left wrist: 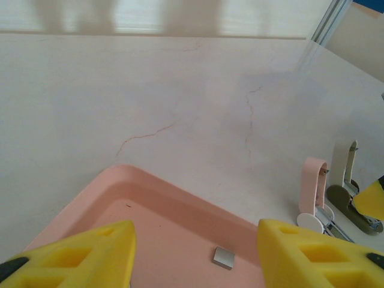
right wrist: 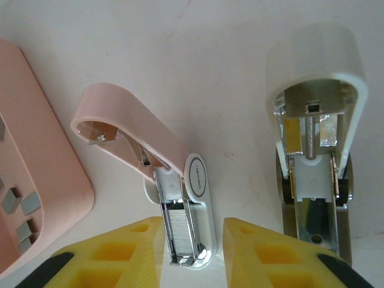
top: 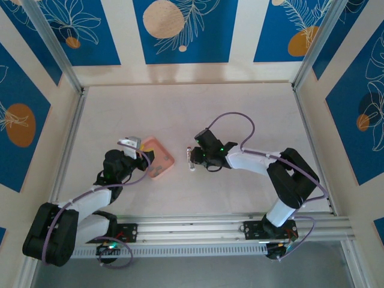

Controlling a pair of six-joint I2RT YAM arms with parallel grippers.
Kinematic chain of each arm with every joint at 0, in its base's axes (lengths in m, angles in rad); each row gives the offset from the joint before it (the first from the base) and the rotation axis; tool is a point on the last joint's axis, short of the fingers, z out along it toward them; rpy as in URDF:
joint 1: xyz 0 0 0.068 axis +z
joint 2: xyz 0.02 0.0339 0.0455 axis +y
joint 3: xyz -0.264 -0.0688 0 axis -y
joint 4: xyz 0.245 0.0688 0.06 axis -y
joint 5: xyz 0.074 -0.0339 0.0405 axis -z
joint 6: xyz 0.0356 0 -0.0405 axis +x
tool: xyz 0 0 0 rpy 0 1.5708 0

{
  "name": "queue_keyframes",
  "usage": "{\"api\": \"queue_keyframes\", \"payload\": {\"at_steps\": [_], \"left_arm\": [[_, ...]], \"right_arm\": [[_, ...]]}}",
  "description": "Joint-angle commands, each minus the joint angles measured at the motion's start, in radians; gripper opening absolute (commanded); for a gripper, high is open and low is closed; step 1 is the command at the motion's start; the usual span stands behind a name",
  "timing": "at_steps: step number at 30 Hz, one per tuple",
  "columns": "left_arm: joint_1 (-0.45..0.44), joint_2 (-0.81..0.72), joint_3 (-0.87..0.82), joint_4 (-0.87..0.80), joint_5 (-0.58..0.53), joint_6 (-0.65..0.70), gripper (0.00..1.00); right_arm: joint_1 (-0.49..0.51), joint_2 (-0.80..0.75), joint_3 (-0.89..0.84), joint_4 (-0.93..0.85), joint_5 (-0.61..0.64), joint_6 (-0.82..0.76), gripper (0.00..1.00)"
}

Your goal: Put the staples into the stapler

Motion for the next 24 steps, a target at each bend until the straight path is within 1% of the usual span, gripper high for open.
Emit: {"api": "queue_keyframes", "payload": {"at_steps": [1, 9, 15, 18, 24], "left_arm": [[-0.007, -0.002, -0.011, 0.043, 0.021, 0.011, 0.55], [-0.007, 0.006, -0.009, 0.048, 0.019, 0.013, 0.55], [-0.006, 0.021, -0.006, 0.063, 0.024, 0.011, 0.55], [-0.006, 0.027, -0.005, 0.068, 0.025, 0.012, 0.55], [-0.006, 0.032, -0.002, 0.069, 0.026, 0.007, 0.55]], "right_arm": [[-0.007, 0.040, 0.004, -0.007, -0.068, 0.042, 0.30], [0.006, 0.107, 0.062, -0.039, -0.065, 0.019, 0.28], [0.006, 0.120, 0.071, -0.043, -0.052, 0.018, 0.27], [0.006, 0.113, 0.070, -0.042, -0.051, 0.015, 0.27], [0.022, 0.047, 0.044, -0.045, -0.020, 0.014, 0.29]]}}
